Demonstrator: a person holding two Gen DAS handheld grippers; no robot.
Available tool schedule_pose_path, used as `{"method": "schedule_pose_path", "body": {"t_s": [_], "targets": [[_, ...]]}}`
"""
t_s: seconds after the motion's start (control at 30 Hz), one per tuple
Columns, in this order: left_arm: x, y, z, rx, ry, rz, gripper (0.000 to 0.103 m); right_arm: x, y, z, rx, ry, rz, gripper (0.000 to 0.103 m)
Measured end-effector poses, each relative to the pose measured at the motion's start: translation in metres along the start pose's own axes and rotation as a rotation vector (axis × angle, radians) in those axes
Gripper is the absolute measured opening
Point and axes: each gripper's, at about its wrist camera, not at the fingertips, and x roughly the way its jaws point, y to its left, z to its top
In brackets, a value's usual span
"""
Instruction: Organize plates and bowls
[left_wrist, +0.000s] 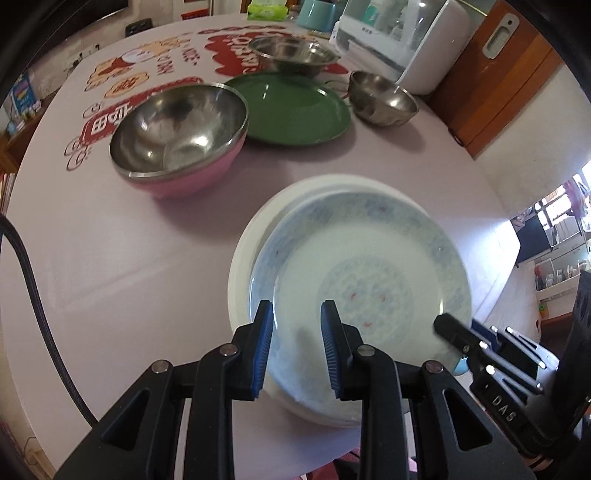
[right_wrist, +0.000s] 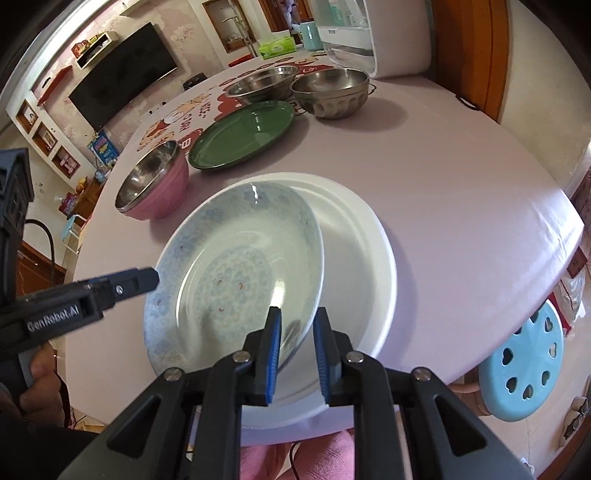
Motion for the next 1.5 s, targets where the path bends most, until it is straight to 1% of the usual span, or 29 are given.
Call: {"method": "schedule_pose_path", "body": {"t_s": [0.17,0.23,0.33,0.4,0.67,0.83,0.9,0.93,0.97,1.0,1.07,1.13,1.2,1.33,1.4,1.43,1.47,1.5], "targets": [[-0.006,0.002,0.005,0.005,-0.014,-0.003,0.026,-0.004,-0.008,-0.003,0.044,-0.008,-0.050,0.017],[-0.007,0.003,0.005,0.009,-0.018,-0.004,0.026,-0.010,-0.008,-0.004,0.055,-0.041,-0.044,0.017],[-0.013,0.005,0.006,0.015,-0.026,-0.011,0.026,-0.020,-0.003,-0.003,0.059,-0.084,-0.048,0.017],[-0.018,0.007,0.005,0.024,-0.034,-0.015,0.026,-0.024,0.000,-0.002,0.064,-0.096,-0.050,0.017],[-0.041,0.020,-0.001,0.051,-0.062,-0.039,0.030,-0.030,0.021,-0.004,0.068,-0.116,-0.062,0.017],[-0.055,0.035,-0.009,0.064,-0.068,-0.045,0.032,-0.031,0.039,-0.009,0.078,-0.121,-0.063,0.018],[-0.060,0.042,-0.012,0.068,-0.066,-0.044,0.038,-0.032,0.046,-0.010,0.083,-0.125,-0.060,0.021],[-0.063,0.047,-0.014,0.071,-0.068,-0.040,0.040,-0.032,0.050,-0.010,0.085,-0.129,-0.060,0.024],[-0.066,0.050,-0.015,0.075,-0.072,-0.032,0.045,-0.032,0.054,-0.010,0.086,-0.135,-0.059,0.028],[-0.069,0.054,-0.015,0.079,-0.078,-0.024,0.047,-0.032,0.057,-0.010,0.088,-0.140,-0.058,0.030],[-0.074,0.063,-0.016,0.081,-0.086,-0.017,0.048,-0.030,0.064,-0.011,0.095,-0.146,-0.054,0.036],[-0.077,0.072,-0.017,0.077,-0.087,-0.013,0.049,-0.028,0.072,-0.011,0.105,-0.144,-0.049,0.039],[-0.080,0.081,-0.017,0.076,-0.083,-0.010,0.055,-0.026,0.078,-0.012,0.109,-0.142,-0.040,0.042],[-0.084,0.100,-0.017,0.068,-0.068,-0.021,0.061,-0.021,0.089,-0.011,0.114,-0.129,-0.034,0.047],[-0.085,0.106,-0.016,0.068,-0.059,-0.015,0.064,-0.019,0.095,-0.008,0.120,-0.125,-0.023,0.051],[-0.086,0.108,-0.016,0.074,-0.058,-0.006,0.065,-0.019,0.097,-0.008,0.121,-0.126,-0.021,0.055],[-0.086,0.109,-0.015,0.079,-0.058,0.002,0.068,-0.019,0.100,-0.006,0.121,-0.128,-0.019,0.058],[-0.087,0.111,-0.015,0.083,-0.057,0.007,0.071,-0.019,0.102,-0.004,0.120,-0.129,-0.016,0.060]]}}
